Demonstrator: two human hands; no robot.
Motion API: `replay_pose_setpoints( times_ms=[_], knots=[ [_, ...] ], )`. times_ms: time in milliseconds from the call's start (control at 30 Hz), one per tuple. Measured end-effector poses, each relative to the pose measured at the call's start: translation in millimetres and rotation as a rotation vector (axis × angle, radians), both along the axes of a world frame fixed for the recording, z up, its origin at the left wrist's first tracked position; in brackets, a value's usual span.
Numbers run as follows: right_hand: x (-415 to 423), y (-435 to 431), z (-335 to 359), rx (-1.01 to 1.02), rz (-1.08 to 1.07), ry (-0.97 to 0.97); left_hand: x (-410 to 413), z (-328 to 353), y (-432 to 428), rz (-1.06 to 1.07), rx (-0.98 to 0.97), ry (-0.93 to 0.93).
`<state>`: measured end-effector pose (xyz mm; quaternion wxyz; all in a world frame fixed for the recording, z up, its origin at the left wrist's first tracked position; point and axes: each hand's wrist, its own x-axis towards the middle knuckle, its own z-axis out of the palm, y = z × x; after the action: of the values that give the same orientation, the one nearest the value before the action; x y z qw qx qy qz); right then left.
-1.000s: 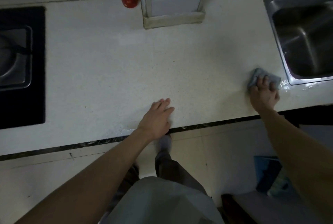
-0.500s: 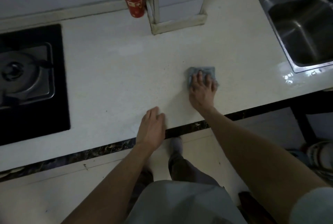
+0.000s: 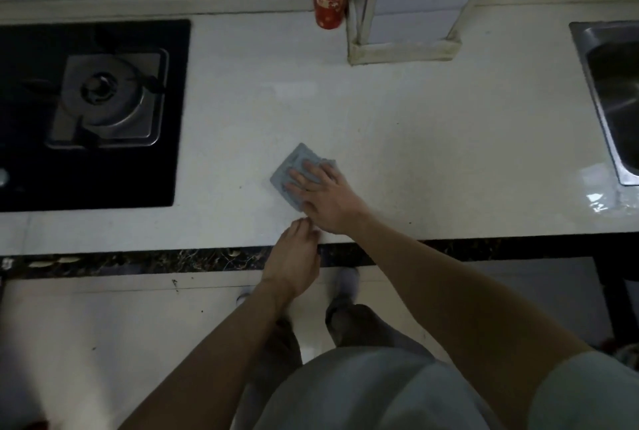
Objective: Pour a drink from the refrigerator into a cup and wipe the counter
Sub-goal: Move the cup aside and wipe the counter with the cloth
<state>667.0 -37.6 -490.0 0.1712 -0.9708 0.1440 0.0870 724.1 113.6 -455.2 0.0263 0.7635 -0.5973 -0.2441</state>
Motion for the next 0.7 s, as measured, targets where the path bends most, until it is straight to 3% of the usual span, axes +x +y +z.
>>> replay_pose_setpoints(
  times_ms=[133,333,700],
  knots=[
    [-48.1,-20.9,-2.8,-0.028,-0.002,-0.048,-3.4,2.9,-5.8,-0.07,0.026,-0.027],
    [-141.3,-62.2,-2.1,-0.079,-0.238,-0.027,-20.8,9.2,-41.9,-0.198,0.049,-0.069],
    [-293.1,-125.3,4.0,-0.092,-1.005,0.257,-94.5,6.6,-110.0,-0.291,0.049,-0.112]
  ],
)
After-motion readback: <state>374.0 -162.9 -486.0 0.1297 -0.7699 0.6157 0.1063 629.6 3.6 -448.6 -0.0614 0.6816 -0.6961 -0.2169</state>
